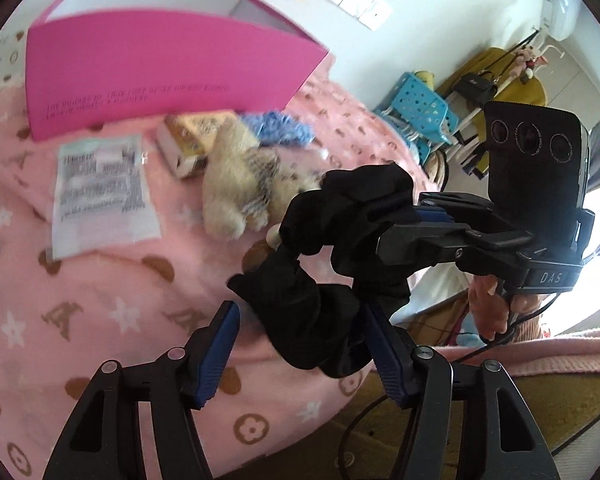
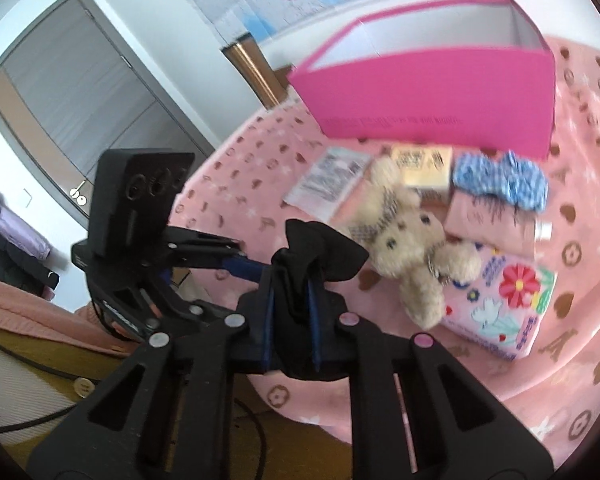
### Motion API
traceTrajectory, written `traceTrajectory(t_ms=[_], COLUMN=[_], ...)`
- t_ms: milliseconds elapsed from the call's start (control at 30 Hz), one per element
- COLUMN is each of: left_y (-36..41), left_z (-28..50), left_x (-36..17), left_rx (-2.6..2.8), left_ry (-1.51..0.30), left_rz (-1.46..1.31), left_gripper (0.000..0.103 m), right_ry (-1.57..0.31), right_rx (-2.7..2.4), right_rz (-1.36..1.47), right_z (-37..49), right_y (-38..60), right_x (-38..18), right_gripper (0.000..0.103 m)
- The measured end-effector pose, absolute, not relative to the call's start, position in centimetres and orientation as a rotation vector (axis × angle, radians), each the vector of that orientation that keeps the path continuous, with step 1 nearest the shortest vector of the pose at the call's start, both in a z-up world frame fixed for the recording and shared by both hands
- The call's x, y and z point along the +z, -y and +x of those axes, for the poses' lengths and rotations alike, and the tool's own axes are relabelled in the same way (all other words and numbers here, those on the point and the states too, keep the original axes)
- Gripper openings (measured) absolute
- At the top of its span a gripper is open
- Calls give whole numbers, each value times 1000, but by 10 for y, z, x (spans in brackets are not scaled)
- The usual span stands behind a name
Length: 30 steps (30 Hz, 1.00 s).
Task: Organize soft objects
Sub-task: 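Lift the black scrunchie into the magenta box and open the left tool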
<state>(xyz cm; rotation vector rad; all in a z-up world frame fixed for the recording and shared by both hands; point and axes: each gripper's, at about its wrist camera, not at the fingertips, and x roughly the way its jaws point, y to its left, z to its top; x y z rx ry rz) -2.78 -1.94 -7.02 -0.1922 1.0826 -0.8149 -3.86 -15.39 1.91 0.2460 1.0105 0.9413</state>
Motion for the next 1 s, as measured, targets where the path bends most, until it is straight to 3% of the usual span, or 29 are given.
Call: traceTrajectory(t_ms=[500,833,1000], left_y=[33,51,58], left_z=[25,107,152], left_x=[16,52,45], left_rx=[-801,-701,-636], left_ry=[-835,-794,-825], left_rz=[-139,-69,-58], left_gripper=[54,48,46], right_ry=[-807,-701,-711], right_rx=[914,849,824], right_rz=[187,148,145], right_z=[10,91,136], right_y=[169,177,178], right_x=[91,131,132], right_gripper=[16,16,16])
